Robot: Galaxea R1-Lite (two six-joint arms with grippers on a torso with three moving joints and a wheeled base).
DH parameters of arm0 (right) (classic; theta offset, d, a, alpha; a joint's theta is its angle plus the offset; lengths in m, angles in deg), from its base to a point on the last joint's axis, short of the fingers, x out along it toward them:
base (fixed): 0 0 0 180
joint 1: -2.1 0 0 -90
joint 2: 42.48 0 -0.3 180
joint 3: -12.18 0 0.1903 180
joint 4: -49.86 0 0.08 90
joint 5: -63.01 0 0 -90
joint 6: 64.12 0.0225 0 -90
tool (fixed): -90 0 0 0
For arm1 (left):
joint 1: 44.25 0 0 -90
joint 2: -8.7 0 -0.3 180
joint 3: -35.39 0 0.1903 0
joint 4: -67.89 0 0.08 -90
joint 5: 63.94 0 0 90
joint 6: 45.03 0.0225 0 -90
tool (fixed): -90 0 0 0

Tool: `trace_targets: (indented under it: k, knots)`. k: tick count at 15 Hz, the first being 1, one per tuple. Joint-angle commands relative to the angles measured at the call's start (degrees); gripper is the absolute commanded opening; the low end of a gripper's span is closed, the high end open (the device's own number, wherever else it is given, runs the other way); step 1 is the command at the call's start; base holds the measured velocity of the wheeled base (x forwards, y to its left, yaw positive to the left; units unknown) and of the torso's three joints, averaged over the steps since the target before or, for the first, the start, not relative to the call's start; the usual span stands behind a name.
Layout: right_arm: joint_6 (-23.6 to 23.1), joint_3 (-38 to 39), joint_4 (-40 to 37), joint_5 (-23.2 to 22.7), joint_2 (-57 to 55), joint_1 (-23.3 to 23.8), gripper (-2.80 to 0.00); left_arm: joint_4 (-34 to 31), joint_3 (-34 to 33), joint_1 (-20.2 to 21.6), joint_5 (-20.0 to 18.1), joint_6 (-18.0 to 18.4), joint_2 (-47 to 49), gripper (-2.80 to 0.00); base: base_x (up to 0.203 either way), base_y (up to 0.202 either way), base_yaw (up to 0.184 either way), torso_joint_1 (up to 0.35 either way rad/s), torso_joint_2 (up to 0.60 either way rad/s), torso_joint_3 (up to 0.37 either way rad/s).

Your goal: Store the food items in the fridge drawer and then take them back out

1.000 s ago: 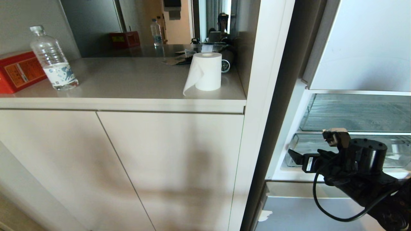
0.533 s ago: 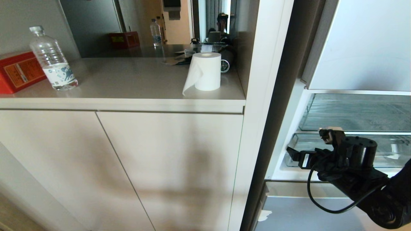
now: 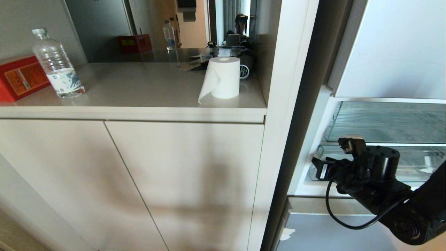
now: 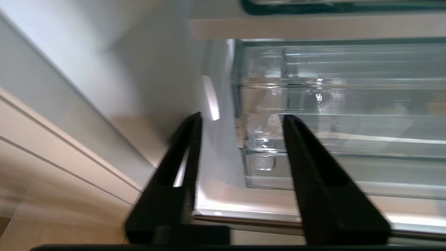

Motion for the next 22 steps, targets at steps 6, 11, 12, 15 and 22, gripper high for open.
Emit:
trace_targets:
  k: [6,11,12,15,22]
  knots:
    - [0.2,1.1,0.4,0.0,1.2,-1.7,-2.80,0.0,0.0,0.0,0.0,0.0,0.0,-2.80,0.000,0.000,0.000,0.000,0.00,0.000]
    - [0.4,4.8,0.5,-0.1,4.6,-2.0,-2.80,0.0,0.0,0.0,0.0,0.0,0.0,-2.80,0.000,0.000,0.000,0.000,0.00,0.000]
    - [0.5,6.2,0.6,-0.2,6.0,-2.1,-2.80,0.0,0.0,0.0,0.0,0.0,0.0,-2.80,0.000,0.000,0.000,0.000,0.00,0.000]
    - [0.6,12.2,0.6,-0.1,12.8,-3.1,-2.80,0.0,0.0,0.0,0.0,0.0,0.0,-2.80,0.000,0.000,0.000,0.000,0.00,0.000]
    - [0.0,28.0,0.1,0.6,29.8,-4.9,0.00,0.0,0.0,0.0,0.0,0.0,0.0,-2.80,0.000,0.000,0.000,0.000,0.00,0.000]
